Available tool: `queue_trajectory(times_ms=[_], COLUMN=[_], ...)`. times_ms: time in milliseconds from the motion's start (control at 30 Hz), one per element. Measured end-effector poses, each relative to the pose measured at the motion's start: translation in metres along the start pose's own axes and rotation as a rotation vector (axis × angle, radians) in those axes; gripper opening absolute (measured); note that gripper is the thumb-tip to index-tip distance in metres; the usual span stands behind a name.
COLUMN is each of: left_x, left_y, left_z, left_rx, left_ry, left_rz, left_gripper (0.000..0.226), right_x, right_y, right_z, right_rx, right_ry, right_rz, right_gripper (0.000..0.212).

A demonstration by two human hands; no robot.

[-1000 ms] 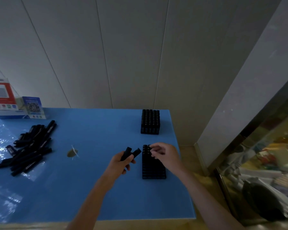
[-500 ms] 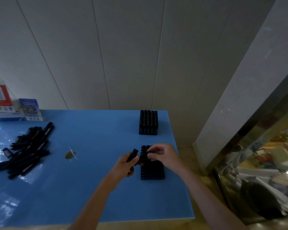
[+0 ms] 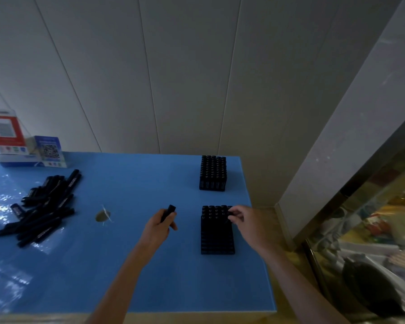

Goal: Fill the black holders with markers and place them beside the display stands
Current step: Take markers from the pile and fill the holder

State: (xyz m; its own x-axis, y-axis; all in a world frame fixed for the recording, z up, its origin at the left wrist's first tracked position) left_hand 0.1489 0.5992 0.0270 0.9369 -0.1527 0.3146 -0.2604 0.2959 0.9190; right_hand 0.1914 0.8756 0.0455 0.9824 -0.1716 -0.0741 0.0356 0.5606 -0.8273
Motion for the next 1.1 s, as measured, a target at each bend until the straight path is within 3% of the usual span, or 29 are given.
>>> queue_trajectory(times_ms=[500,933,1100], left_x=[0.006,0.011,0.011], left_y=[-0.001,0.009,0.022], left_z=[0.004,-0.008,-0.012], left_rx=[-0.081,0.023,-0.246], left_ry=[0.004,-0.077,-0.024], left_rz=[-0.004,-0.023,-0.163], left_gripper=[0.014,0.012,0.008], right_x=[-0.007,-0.004,-0.003], right_y=[0.021,0.022,0.005], right_z=[-0.022,-0.021,-0.017], right_rx=[0.163,0.209,0.106], right_ry=[-0.003,-0.004,0.015], right_rz=[0.121,0.136,0.132], right_gripper=[0.016,0.016,0.014])
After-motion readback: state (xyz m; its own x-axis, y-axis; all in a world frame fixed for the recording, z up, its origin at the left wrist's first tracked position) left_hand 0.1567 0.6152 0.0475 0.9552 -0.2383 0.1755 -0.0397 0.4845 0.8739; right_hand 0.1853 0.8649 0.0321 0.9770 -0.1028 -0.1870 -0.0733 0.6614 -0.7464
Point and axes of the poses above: each hand's wrist, its own x-axis away from the middle knuckle, its own z-axis out of the back of the hand, y = z × x, the point moved 4 cm from there along -x, towards the middle knuckle, and after that the axes turned 7 degrees about -x, right-handed, at the moved point
